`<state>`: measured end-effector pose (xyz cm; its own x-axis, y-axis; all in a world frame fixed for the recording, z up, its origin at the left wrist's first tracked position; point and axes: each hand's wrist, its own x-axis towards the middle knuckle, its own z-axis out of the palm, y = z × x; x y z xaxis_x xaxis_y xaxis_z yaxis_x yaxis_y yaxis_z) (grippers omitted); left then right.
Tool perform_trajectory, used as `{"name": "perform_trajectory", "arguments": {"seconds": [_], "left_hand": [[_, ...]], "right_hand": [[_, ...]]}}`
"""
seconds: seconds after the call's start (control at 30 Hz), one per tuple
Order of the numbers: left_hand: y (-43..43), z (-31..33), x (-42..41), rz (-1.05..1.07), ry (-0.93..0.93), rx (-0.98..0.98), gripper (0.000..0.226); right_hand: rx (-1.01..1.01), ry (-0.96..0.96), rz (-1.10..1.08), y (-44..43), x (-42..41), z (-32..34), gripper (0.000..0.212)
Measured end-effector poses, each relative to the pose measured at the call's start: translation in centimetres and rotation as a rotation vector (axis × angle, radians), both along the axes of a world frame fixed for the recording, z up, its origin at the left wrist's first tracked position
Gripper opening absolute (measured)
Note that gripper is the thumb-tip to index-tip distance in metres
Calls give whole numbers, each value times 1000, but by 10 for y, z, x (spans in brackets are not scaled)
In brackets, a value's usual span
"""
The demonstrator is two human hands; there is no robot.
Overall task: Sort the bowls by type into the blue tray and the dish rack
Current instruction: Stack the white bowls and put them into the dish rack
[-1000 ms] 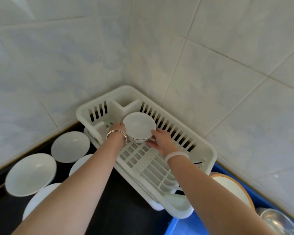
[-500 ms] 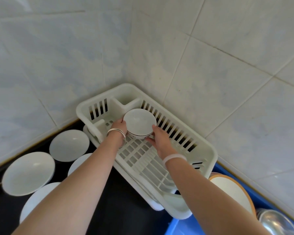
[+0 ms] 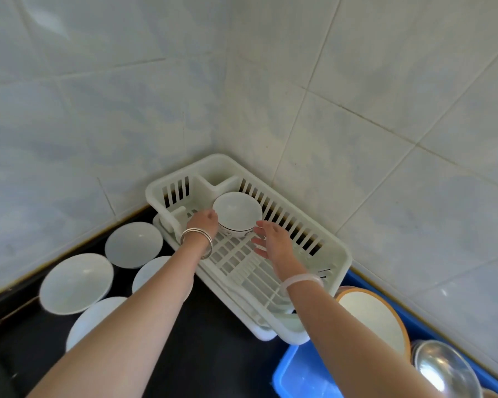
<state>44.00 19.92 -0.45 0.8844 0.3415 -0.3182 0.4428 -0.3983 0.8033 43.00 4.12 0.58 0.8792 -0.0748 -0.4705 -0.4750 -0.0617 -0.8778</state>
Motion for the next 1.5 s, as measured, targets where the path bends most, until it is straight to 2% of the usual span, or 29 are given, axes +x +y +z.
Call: {"name": "perform_trajectory", "arguments": {"seconds": [0.17, 0.3, 0.47, 0.57, 0.77, 0.87, 0.93, 1.03, 1.1, 1.2, 1.3, 1.43, 1.5], "left_hand": [[5, 25, -49, -30, -91, 81, 35], [19, 26, -109, 10, -105, 98, 33], [46, 6, -185, 191, -71, 91, 31], [63, -11, -218, 257, -25, 159, 33], [86, -38, -259, 365, -45, 243, 38], [94, -49, -268, 426, -15, 240, 45], [97, -55, -271, 471, -14, 179, 50], [99, -60, -271, 586, -50, -96, 54], [100, -61, -271, 647, -42, -206, 53], [101, -64, -271, 665, -35, -234, 49], [102, -67, -273, 667, -56, -265, 47], [102, -67, -273, 673, -74, -286, 45], [101, -67, -273, 679, -77, -290, 44]], "right_hand": [[4, -97, 130, 11, -45, 37, 22], [-69, -126, 255, 29, -90, 43, 22], [-103, 7, 379, 56, -128, 21, 23], [-186, 99, 401, 72, -137, -1, 26], [-350, 164, 492, 97, -135, -44, 39], [-325, 191, 465, 109, -129, -56, 36], [-270, 228, 422, 115, -126, -60, 36], [-135, 298, 344, 121, -124, -65, 35], [-7, 339, 264, 123, -123, -66, 35], [112, 336, 165, 122, -122, -64, 39], [135, 301, 133, 116, -124, -56, 40], [106, 198, 191, 110, -133, -35, 41], [76, 152, 253, 110, -137, -26, 33]]}}
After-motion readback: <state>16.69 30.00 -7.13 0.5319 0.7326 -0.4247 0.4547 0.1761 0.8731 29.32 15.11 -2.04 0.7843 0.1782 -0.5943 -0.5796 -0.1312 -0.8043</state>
